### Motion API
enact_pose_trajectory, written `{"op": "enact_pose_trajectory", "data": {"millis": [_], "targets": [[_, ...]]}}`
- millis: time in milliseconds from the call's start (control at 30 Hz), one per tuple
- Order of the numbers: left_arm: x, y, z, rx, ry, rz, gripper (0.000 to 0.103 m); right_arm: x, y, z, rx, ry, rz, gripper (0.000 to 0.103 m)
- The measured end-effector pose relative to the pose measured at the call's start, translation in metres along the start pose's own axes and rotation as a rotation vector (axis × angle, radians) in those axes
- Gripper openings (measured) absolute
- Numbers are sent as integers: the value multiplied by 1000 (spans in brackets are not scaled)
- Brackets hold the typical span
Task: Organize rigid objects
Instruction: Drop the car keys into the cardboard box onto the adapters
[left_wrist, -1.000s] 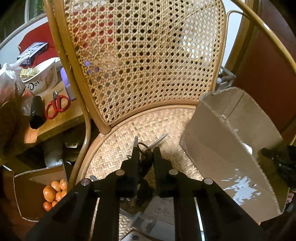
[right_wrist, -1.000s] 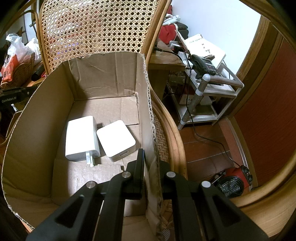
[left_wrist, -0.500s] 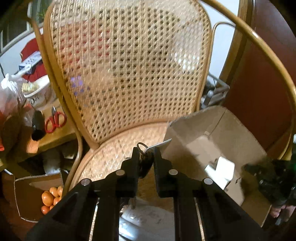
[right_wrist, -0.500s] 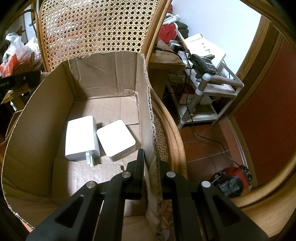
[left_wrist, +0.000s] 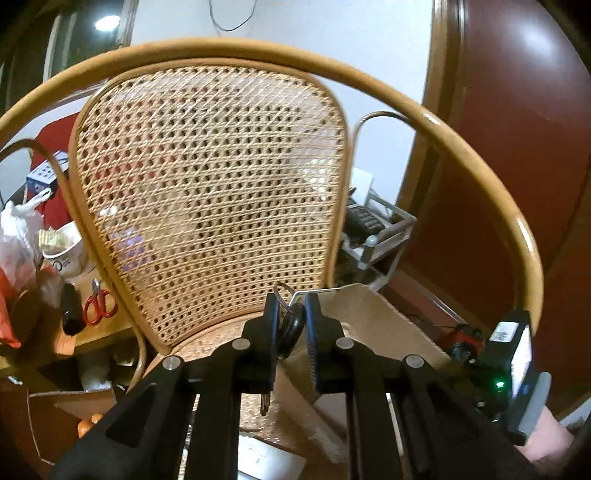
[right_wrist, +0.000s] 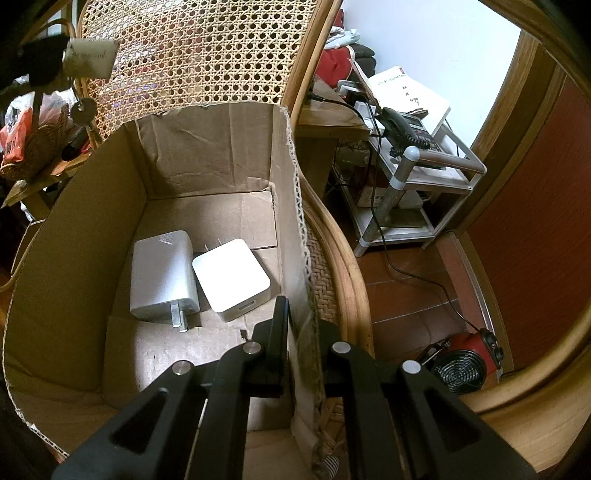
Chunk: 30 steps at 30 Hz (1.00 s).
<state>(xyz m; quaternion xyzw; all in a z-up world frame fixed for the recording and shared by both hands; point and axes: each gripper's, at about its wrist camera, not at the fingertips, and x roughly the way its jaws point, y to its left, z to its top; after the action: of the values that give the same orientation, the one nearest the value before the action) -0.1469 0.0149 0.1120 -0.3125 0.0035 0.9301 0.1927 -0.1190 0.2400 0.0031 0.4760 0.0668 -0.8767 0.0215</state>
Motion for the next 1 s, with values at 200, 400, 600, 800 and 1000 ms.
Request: {"op": "enact_pose_trajectory", "data": {"millis": [200,400,600,800,1000], "targets": [[-6,-21,2,24,-7,-29,10,1,-2,-1,-1,0,-3,9],[-1,-41,-5,61,12,-59,11,1,-2,-1,-2,1,-3,9],[3,-54,-13,91,36,-82,10,1,-2,-1,-1,2,-3,9],[14,-69,-23,117,69,-101,11,2,-2,-1,-2,2,-3,9],[19,-77,-30,122,89,-104,14,1,-1,-1,-1,2,-4,9]]}}
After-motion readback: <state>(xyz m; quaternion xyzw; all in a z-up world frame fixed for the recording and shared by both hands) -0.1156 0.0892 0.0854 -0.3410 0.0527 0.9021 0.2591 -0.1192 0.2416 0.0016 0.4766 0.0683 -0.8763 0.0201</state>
